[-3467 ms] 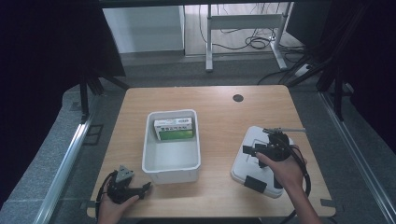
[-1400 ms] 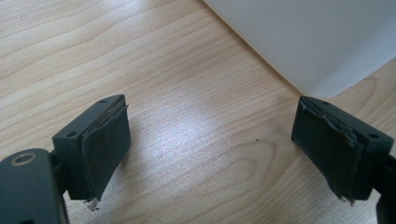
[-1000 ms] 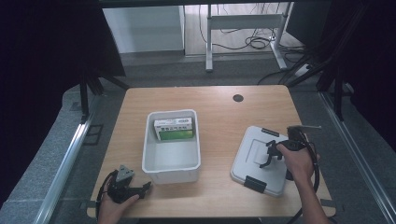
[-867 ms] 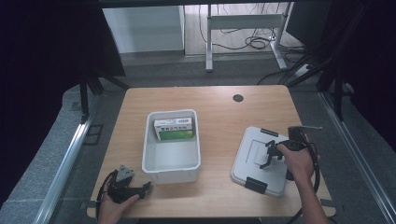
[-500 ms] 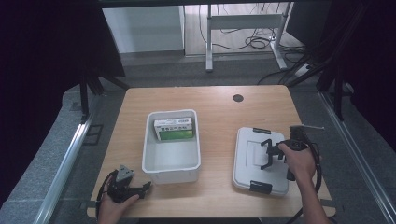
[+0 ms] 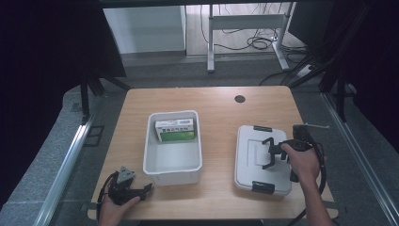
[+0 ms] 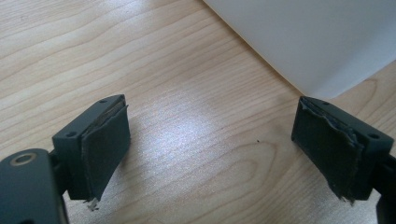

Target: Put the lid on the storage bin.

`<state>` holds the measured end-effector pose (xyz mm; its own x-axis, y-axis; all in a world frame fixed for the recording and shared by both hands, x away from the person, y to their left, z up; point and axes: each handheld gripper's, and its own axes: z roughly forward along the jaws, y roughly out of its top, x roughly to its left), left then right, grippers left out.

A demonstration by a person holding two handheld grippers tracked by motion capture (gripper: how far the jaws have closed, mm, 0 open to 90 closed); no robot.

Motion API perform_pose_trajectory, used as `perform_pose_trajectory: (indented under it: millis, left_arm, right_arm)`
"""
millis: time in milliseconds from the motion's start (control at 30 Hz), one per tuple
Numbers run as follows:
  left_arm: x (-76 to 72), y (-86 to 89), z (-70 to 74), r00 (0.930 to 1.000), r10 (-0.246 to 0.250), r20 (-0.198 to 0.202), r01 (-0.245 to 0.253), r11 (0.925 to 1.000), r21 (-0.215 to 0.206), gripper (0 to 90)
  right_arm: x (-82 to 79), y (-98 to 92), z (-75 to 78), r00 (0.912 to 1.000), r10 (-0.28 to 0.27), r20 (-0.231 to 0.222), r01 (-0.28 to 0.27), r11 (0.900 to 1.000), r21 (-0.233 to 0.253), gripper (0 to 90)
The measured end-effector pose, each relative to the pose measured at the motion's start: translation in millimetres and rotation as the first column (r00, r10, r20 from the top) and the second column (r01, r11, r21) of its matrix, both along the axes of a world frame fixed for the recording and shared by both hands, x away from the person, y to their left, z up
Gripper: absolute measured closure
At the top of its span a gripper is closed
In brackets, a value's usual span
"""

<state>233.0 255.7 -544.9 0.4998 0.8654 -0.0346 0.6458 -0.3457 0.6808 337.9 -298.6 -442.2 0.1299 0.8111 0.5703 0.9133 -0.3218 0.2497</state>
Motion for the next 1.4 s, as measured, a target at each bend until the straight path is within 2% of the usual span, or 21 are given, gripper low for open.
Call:
perform_pose_trajectory:
  millis: [300, 567, 733, 833, 1067, 1167, 1400]
  left_arm:
    - [0.0, -0.1, 0.0, 1.0, 0.0, 0.0, 0.0, 1.0, 0.0, 11.5]
    - [0.1, 0.0, 0.0, 1.0, 0.0, 0.0, 0.0, 1.0, 0.0, 11.5]
    - [0.0, 0.0, 0.0, 1.0, 0.0, 0.0, 0.0, 1.0, 0.0, 11.5]
    - [-0.1, 0.3, 0.1, 1.0, -0.002, -0.001, 0.002, 1.0, 0.004, 11.5]
    - [-0.2, 0.0, -0.1, 1.0, 0.001, 0.001, -0.001, 1.0, 0.0, 11.6]
    - [0.2, 0.1, -0.1, 1.0, 0.0, 0.001, 0.0, 1.0, -0.001, 11.5]
    - [1.4, 0.6, -0.2, 1.0, -0.005, 0.002, 0.005, 1.0, -0.002, 11.4]
  right_arm:
    - [1.9, -6.1, -3.3, 1.0, 0.003, 0.002, -0.003, 0.998, 0.06, 84.9]
    - [1.5, -12.3, -0.5, 0.9999, -0.002, 0.015, 0.001, 0.997, 0.082, 84.9]
    - [-2.3, -13.6, 6.7, 0.9992, -0.005, 0.04, 0.001, 0.996, 0.088, 84.9]
    - [-7.0, -9.4, 17.0, 0.9974, 0.009, 0.072, -0.016, 0.995, 0.097, 84.9]
    - [-11.4, -3.0, 28.4, 0.995, 0.025, 0.097, -0.034, 0.996, 0.086, 84.9]
    - [-11.5, 4.0, 31.5, 0.9947, 0.04, 0.095, -0.05, 0.993, 0.103, 84.9]
    - [-9.0, 17.6, 38.4, 0.9933, 0.06, 0.099, -0.07, 0.992, 0.101, 84.9]
